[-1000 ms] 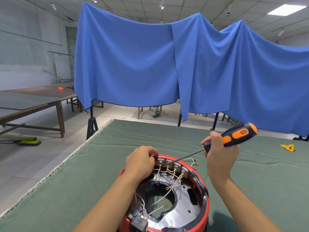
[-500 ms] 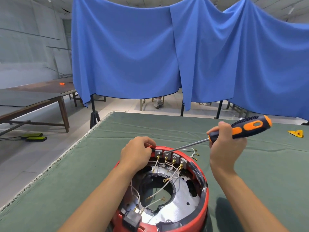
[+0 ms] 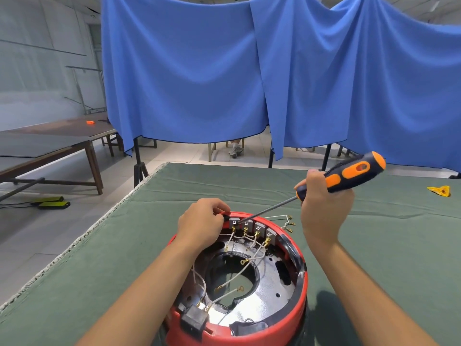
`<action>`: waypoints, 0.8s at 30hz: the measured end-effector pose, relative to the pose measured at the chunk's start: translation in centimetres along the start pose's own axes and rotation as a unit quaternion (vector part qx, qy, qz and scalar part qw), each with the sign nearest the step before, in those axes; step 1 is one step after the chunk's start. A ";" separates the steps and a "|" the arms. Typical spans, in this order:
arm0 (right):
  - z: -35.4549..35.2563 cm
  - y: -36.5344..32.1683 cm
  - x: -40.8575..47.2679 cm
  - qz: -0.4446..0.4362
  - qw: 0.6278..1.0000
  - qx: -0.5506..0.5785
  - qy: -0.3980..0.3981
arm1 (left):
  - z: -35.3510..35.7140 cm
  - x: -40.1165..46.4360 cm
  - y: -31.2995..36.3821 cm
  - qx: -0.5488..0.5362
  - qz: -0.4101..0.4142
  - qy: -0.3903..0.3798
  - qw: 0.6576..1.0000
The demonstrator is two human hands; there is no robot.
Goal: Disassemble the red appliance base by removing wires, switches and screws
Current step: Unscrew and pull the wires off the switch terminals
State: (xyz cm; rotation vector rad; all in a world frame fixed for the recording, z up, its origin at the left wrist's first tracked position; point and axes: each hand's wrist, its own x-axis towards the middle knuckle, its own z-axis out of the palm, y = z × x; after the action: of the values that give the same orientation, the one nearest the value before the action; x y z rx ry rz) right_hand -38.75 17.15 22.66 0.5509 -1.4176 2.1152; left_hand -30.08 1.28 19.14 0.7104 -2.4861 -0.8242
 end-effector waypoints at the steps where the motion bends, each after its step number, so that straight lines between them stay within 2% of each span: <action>1: 0.3 0.0 0.4 -0.002 1.000 -0.012 -0.007 | 0.0 0.0 0.1 0.000 -0.001 0.001 1.000; 5: 1.8 0.4 2.7 0.019 0.998 -0.056 -0.029 | 0.0 -0.1 0.2 0.001 -0.004 0.008 1.000; 13: 4.2 2.0 5.8 0.129 0.977 -0.166 -0.027 | 0.1 -0.1 0.1 0.002 -0.008 0.008 1.000; 19: 3.9 2.3 5.8 0.165 0.975 -0.148 -0.010 | 0.1 0.1 -0.1 0.003 -0.007 0.001 1.000; 24: 2.2 1.3 4.7 0.114 0.990 -0.076 0.019 | 0.1 0.2 -0.1 -0.003 -0.006 0.002 1.000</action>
State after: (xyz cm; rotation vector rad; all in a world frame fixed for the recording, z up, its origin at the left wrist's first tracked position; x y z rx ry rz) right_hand -43.12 15.64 25.35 0.2985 -1.6718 2.1524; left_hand -30.23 1.17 19.04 0.7248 -2.4778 -0.8341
